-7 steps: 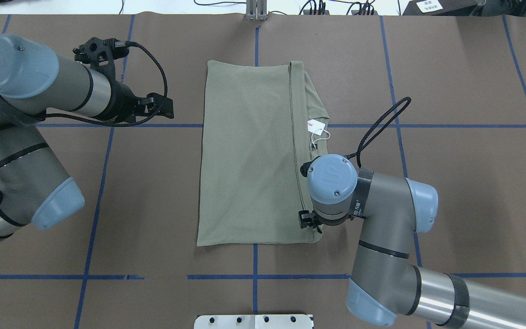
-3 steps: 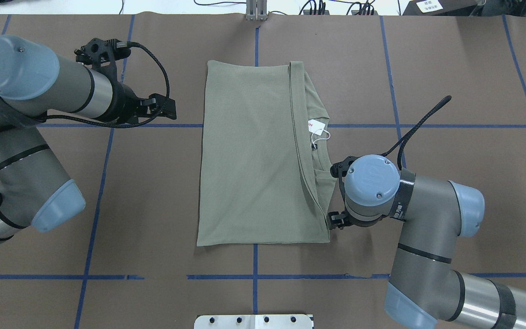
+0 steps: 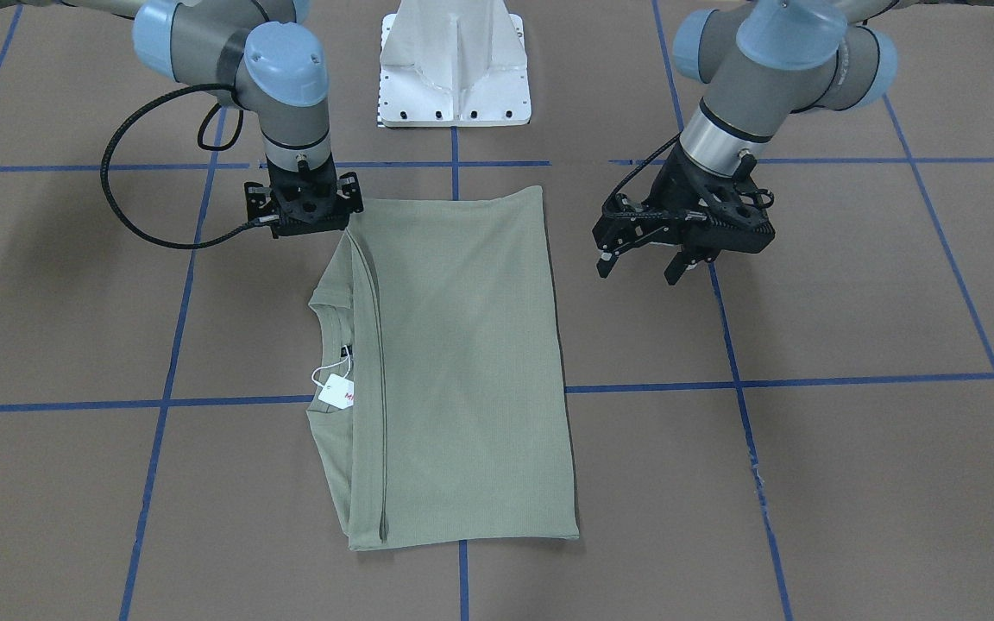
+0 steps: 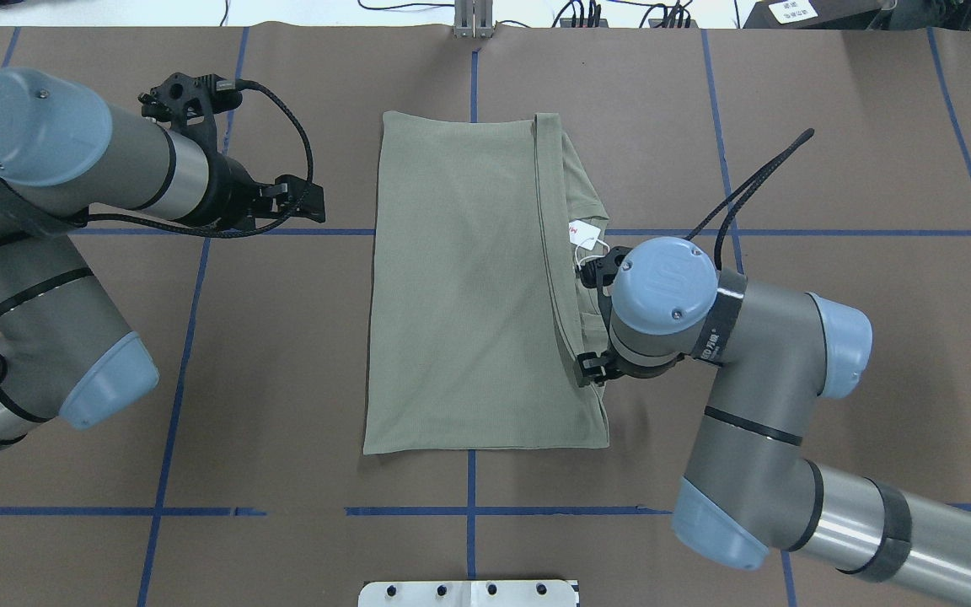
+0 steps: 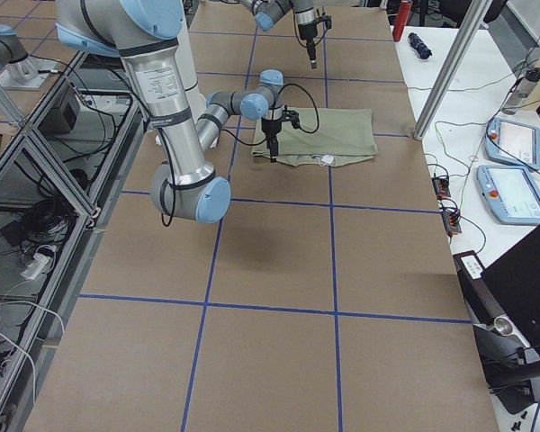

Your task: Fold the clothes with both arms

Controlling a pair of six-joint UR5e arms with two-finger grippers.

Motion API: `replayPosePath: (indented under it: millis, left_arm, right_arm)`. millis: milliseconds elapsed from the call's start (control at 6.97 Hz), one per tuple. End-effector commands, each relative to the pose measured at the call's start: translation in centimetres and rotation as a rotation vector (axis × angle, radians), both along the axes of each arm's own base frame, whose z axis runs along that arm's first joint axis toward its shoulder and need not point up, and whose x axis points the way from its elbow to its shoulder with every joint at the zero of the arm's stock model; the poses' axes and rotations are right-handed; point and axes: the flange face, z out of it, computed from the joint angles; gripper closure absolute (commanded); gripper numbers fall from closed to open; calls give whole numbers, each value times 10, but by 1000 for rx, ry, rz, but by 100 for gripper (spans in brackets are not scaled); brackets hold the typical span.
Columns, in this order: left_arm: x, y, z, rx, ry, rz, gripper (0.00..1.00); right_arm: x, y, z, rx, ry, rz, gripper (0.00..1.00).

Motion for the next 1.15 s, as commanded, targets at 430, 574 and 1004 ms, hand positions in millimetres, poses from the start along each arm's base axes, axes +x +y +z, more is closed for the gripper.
replayPosePath:
  millis: [430,574,1004]
  left_arm:
    - [2,-1,4,-2,-5,2,0]
    - [2,-1,5,-2,-7,3,0]
    - [3,0,5,-2,-5,5,0]
  right_arm:
    - [-55,-47,-23,12,35,-14,0]
    - [-59,-49,-19,7,46,-15,0]
    - [-60,-49,-6,-8,64,-18,0]
